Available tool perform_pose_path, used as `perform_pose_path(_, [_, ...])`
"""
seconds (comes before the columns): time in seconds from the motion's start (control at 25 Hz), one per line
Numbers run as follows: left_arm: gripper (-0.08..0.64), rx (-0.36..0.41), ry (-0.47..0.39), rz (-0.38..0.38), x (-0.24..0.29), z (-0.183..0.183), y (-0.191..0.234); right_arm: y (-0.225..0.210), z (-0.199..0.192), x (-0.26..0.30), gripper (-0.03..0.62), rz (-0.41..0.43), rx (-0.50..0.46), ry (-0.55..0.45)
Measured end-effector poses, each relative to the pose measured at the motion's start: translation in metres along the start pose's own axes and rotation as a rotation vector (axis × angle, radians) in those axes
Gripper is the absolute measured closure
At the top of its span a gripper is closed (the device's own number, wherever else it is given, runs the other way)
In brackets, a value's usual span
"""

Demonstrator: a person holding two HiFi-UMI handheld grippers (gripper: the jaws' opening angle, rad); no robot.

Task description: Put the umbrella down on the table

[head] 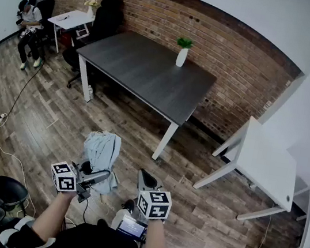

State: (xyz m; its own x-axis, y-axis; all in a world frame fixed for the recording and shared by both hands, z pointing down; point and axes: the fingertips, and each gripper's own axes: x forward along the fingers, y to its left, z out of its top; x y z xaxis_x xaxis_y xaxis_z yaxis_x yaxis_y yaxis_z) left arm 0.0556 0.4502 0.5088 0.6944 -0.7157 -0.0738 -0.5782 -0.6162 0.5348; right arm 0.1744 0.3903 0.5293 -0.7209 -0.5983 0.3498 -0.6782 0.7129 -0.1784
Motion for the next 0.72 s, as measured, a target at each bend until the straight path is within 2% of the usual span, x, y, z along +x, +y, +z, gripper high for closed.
perform_pose_path(0.12, [0.262,0.020,0.017,-0.007,0.0031,-0.0055,0.0032,-0.0014,0.0026,-0.0006,0.584,0.003,-0.002,-0.006])
perform_pose_path(0.4, [0.262,-0.004,0.010,-0.011,0.0066,-0.0023,-0.0051,0.0008,-0.0013,-0.0044,0.584,0.011,0.014,-0.001])
perform_pose_path(0.72, [0.262,-0.003,-0.001,-0.017,0.0073,-0.0004,-0.0045,0.0007,-0.0026,-0.0029,0.584,0.045,0.096,-0.016])
